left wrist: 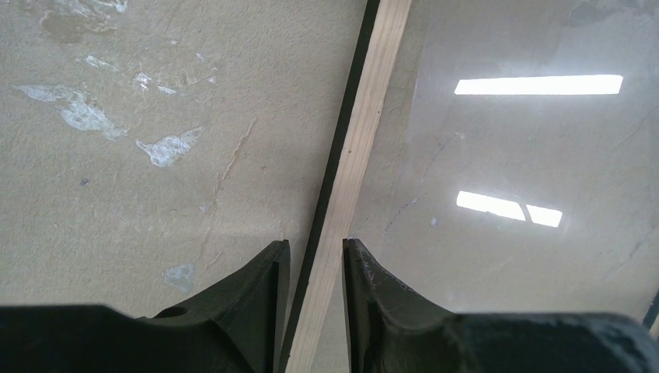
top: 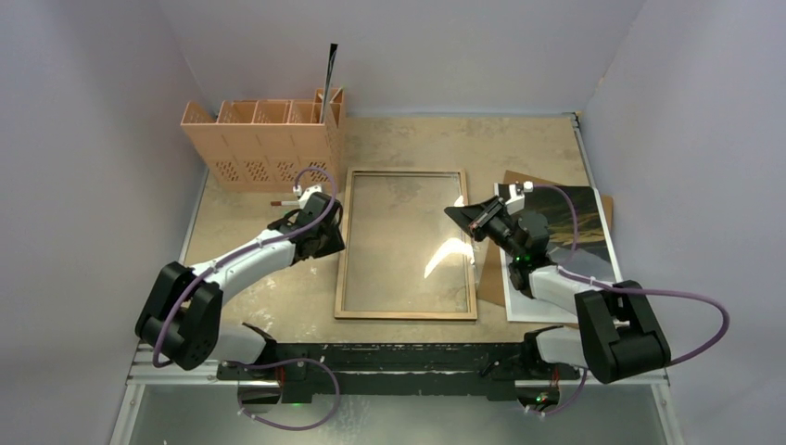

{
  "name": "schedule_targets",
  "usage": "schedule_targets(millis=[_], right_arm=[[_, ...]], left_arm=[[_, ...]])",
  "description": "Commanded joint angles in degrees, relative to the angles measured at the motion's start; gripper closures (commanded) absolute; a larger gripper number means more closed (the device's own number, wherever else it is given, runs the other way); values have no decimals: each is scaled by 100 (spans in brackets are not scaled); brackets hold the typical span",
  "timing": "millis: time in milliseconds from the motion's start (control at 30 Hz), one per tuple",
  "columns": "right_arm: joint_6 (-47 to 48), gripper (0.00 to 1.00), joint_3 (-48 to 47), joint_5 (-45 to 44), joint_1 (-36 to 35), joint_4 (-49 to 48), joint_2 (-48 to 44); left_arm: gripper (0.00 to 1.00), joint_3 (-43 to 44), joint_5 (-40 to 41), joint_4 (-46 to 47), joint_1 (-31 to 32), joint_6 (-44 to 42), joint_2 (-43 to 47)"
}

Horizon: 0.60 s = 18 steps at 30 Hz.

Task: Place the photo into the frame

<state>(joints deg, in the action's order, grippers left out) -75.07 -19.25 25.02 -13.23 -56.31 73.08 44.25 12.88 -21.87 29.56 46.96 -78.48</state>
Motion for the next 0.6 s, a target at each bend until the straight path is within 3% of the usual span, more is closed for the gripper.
schedule_targets(millis=[0, 567], right_arm=[[-114, 100, -14, -90, -73, -532, 108], [-272, 100, 44, -88, -162, -876, 524]], left_arm=[[67, -43, 110, 145, -71, -26, -69], [74, -185, -94, 326, -100, -72, -309]])
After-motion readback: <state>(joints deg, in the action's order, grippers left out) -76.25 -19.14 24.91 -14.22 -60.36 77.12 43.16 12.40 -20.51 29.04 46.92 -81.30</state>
